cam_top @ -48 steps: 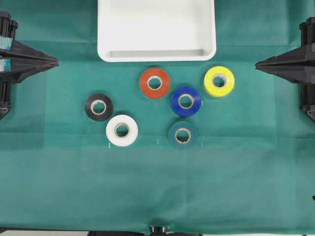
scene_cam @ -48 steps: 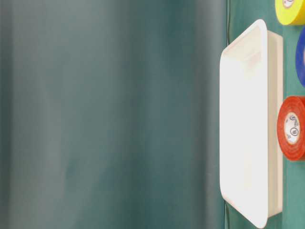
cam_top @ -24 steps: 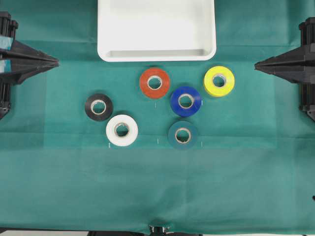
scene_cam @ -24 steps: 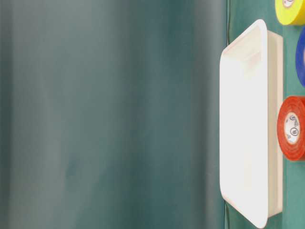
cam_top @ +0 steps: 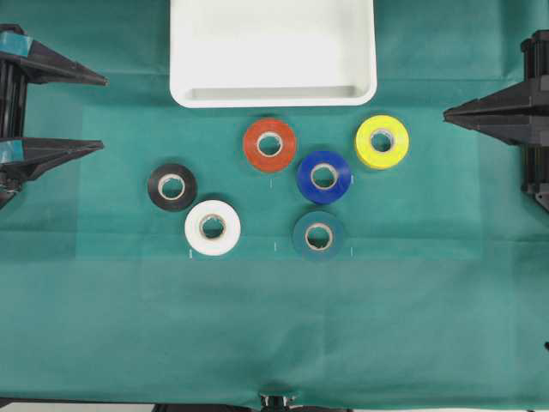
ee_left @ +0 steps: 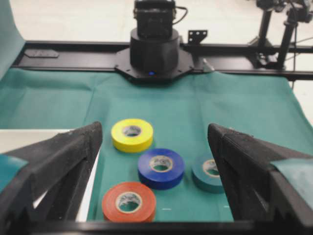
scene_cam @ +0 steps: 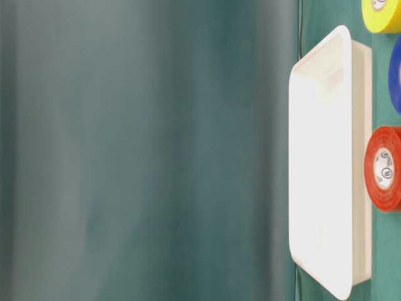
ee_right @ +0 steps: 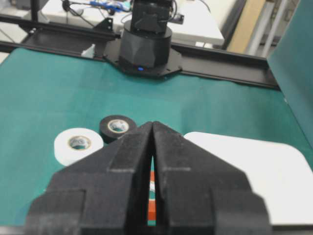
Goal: Pick up the tape from a random location and place it into the white case.
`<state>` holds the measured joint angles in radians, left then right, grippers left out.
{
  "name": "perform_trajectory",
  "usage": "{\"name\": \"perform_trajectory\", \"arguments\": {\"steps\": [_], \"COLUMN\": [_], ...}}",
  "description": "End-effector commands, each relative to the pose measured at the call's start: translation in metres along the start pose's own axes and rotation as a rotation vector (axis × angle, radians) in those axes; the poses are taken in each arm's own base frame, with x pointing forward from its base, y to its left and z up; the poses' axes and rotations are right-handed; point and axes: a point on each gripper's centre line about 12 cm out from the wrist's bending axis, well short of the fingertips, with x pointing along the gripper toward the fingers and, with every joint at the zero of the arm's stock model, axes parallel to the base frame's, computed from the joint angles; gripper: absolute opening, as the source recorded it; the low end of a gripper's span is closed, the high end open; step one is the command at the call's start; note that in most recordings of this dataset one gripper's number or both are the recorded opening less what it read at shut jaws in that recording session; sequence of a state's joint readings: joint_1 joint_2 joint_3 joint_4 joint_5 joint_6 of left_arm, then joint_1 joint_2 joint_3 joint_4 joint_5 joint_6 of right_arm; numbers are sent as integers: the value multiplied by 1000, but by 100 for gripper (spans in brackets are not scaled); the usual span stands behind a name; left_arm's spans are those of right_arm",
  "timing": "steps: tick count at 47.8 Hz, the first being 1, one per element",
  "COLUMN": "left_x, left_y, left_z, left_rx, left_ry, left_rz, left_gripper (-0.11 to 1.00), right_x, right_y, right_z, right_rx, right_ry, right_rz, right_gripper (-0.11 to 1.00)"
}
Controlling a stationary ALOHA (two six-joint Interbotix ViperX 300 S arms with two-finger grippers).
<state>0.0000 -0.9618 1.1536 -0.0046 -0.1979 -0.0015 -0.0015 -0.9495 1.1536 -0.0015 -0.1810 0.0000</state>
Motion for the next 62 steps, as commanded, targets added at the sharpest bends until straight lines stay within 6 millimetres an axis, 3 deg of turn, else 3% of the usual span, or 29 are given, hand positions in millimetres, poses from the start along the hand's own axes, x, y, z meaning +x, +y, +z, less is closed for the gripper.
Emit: {"name": "perform_trajectory", "arguments": {"steps": [1, 62], "left_x": [2, 1], "left_y": [-1, 19], "left_z": [4, 9], "left_rx": [-3, 7], "left_ry": [-9, -13], "left_rz": [-2, 96], "left_gripper": [100, 100], "right_x": [2, 3], "right_y": [0, 0], "right_z": [11, 12], "right_rx": [-2, 0], "right_ry": [-23, -15], "right_rz": [0, 0], "right_gripper": [0, 0]}}
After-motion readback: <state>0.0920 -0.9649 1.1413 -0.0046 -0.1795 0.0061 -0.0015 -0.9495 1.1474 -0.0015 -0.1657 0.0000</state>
